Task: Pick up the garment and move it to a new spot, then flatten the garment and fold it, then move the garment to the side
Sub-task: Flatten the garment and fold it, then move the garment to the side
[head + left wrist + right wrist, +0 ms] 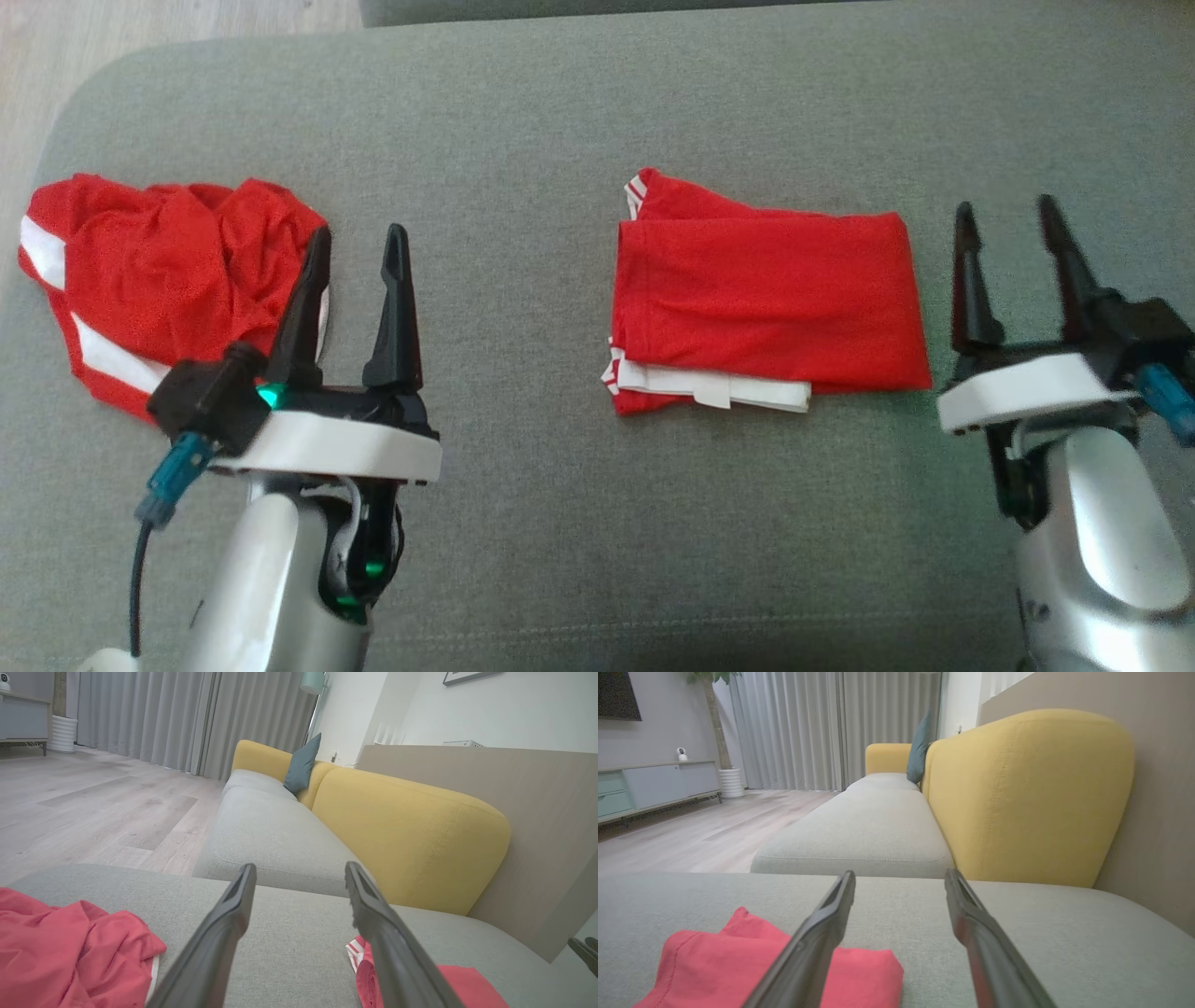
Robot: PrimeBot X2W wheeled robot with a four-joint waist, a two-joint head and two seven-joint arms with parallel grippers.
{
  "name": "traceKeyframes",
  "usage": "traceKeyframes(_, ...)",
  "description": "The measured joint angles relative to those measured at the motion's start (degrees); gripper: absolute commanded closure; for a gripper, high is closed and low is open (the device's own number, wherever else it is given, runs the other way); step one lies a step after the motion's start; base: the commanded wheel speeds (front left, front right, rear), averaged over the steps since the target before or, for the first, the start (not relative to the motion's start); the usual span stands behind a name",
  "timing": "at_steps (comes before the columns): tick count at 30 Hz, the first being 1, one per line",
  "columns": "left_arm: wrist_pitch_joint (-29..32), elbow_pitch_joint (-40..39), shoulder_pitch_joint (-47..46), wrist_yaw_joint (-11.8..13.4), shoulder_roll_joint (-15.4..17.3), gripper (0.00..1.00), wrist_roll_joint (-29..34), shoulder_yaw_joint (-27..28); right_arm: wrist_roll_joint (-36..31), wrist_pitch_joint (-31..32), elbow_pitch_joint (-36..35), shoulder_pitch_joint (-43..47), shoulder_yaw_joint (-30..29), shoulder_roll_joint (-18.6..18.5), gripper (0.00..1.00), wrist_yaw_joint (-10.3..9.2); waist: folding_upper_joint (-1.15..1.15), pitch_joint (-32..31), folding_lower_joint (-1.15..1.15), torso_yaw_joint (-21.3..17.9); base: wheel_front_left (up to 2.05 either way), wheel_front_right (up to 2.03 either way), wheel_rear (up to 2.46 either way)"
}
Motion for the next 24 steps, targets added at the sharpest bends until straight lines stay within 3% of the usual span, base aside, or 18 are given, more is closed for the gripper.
traceKeyframes(8,0.0,1.44,1.63,-0.44,0.01,0.0,0.62,-0.12,-0.81,0.59,-2.81,5.5,-1.42,0.64,0.0,0.0,0.0,-0.68,0.0,-0.48,0.0,0.0,0.0)
traceKeyframes(17,0.0,1.6,1.95,-0.51,0.01,0.0,0.62,-0.08,-0.54,0.98,-4.31,5.65,-2.26,0.78,0.0,0.0,0.0,-0.79,0.0,-0.2,0.0,0.0,0.0)
traceKeyframes(24,0.0,1.49,1.83,-0.75,0.02,0.0,0.62,-1.02,4.9,5.1,0.48,5.62,-2.2,0.79,0.0,0.0,0.0,1.18,0.0,0.61,0.0,0.0,0.0)
